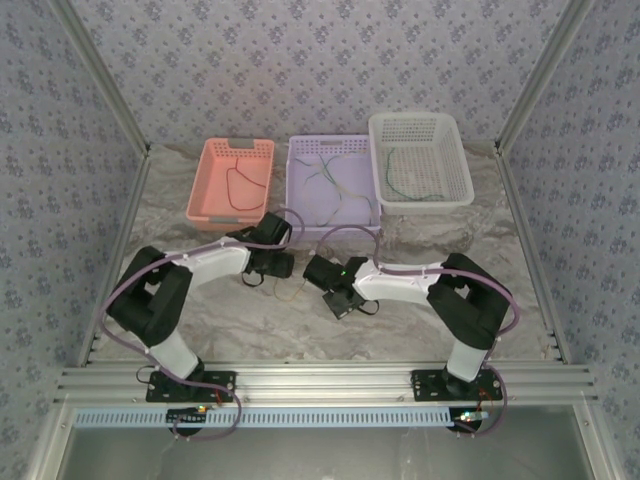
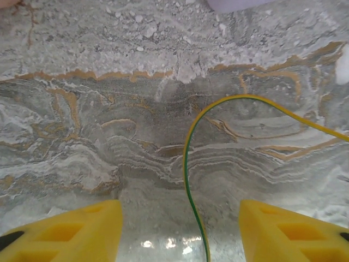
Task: Untangle the cables
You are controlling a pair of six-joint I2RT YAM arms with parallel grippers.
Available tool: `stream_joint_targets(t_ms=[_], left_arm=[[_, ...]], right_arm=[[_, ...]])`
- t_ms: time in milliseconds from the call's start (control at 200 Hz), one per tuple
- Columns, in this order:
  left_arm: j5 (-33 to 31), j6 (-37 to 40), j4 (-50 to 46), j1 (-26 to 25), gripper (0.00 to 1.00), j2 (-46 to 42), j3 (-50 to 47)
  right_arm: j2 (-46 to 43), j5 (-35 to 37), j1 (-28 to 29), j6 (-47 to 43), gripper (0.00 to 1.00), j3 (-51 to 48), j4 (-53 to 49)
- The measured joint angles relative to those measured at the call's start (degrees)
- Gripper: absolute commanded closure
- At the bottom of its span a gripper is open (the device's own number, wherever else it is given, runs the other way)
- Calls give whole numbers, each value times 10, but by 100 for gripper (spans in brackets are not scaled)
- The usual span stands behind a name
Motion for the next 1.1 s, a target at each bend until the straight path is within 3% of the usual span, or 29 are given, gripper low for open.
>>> stream_joint_targets(t_ms=[125, 250, 450, 595, 735, 949, 1099], left_arm=[[-6, -4, 28, 0, 60, 18, 0], [-17, -17, 50, -1, 100, 31, 5], [-34, -58, 90, -9, 100, -7, -37], [-44, -89, 48, -7, 100, -189, -71], [-1, -102, 13, 50, 100, -303, 36], [146, -130, -21, 206, 100, -254, 268], [246, -168, -21, 259, 100, -158, 412]], right_arm=[[-6, 0, -1, -1, 100, -7, 6], [-14, 0, -3, -1, 100, -17, 8], [-37, 0, -1, -7, 100, -37, -1], [-84, -3, 12, -21, 100, -58, -6], [-124, -2, 38, -46, 100, -56, -7], [-153, 9, 104, -99, 100, -50, 4], [-154, 26, 150, -128, 100, -49, 28]])
